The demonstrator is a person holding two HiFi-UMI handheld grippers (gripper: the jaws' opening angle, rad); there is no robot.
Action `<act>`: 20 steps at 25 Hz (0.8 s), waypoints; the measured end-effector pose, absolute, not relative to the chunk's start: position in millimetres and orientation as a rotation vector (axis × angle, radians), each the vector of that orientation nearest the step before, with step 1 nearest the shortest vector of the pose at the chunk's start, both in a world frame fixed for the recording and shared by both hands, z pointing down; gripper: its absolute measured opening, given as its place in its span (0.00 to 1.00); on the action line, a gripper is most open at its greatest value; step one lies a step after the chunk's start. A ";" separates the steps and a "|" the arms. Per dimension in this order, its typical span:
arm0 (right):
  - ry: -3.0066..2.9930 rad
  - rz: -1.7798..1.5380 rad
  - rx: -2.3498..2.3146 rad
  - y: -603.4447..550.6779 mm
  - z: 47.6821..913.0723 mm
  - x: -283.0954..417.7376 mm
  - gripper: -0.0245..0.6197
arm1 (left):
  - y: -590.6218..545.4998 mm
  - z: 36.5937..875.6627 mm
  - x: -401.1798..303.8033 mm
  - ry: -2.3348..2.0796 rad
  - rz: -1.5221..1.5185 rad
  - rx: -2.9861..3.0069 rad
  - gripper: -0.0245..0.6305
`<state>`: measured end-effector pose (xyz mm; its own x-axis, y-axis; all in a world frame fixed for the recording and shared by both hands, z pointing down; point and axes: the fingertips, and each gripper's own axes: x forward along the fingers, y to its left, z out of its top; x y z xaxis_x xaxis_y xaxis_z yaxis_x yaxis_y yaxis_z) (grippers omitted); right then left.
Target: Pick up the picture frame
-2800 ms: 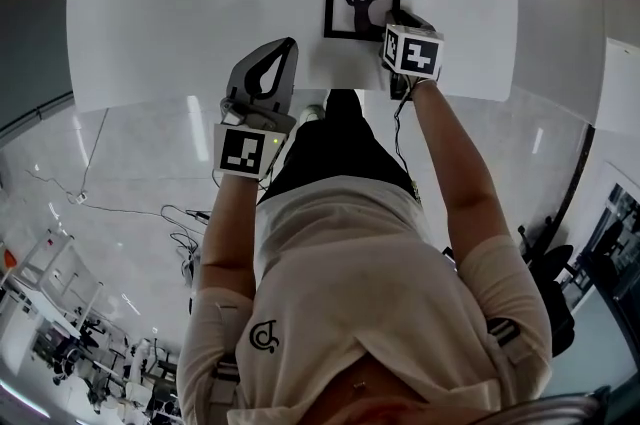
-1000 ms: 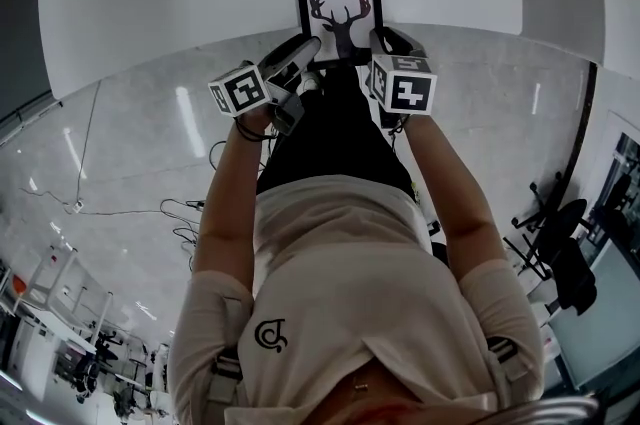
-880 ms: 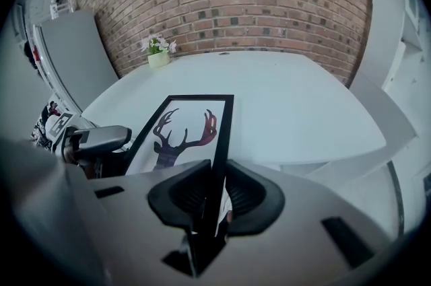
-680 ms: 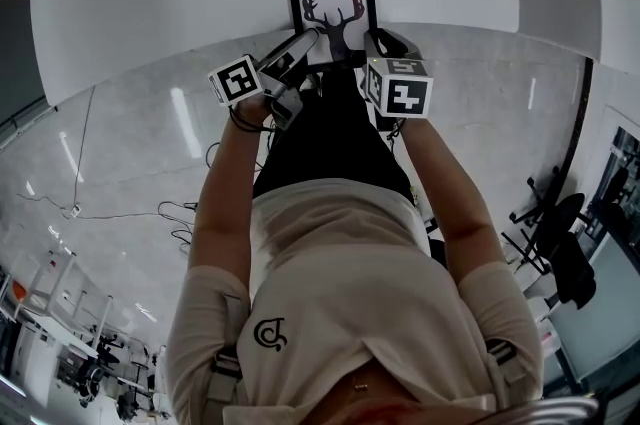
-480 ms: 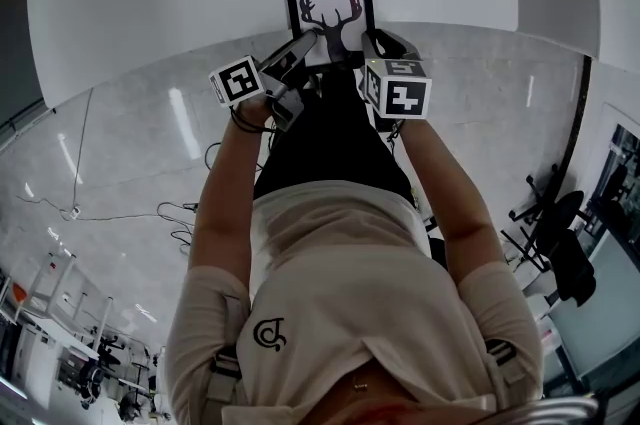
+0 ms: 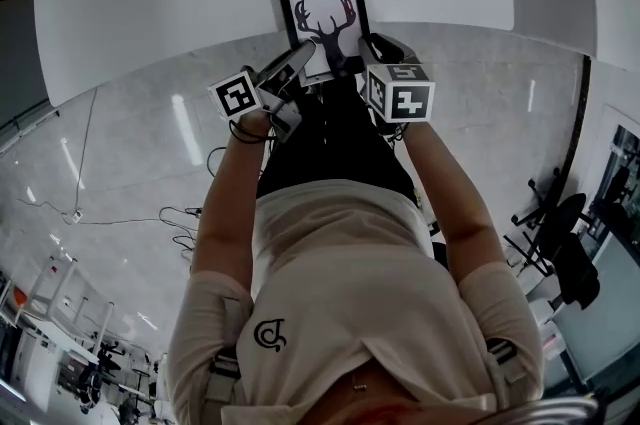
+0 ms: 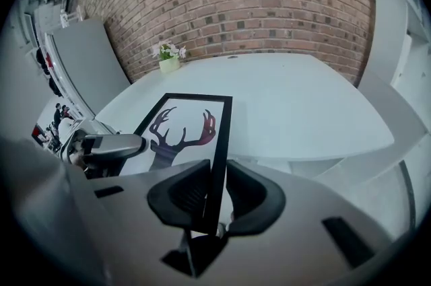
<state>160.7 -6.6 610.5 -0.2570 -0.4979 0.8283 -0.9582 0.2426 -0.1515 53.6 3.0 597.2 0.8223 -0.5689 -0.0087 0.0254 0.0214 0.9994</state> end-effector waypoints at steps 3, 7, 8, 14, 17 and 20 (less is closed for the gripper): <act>-1.921 0.867 1.351 -8.4 594.0 161.4 0.22 | 0.9 582.6 49.5 -0.507 -0.529 1.501 0.12; -2.036 0.838 1.408 -13.3 560.1 165.1 0.23 | -7.3 561.3 39.4 -0.598 -0.585 1.519 0.12; -2.066 0.820 1.423 -15.2 549.9 167.3 0.20 | -9.1 555.5 36.7 -0.623 -0.591 1.528 0.12; -2.252 0.692 1.412 -35.4 489.6 174.2 0.05 | -27.4 506.5 16.2 -0.818 -0.556 1.713 0.12; -2.320 0.607 1.407 -53.8 463.7 167.9 0.05 | -44.1 467.4 0.6 -0.936 -0.519 1.904 0.12; -2.391 0.512 1.423 -71.3 434.1 168.8 0.05 | -55.3 433.0 -3.7 -1.014 -0.546 2.020 0.12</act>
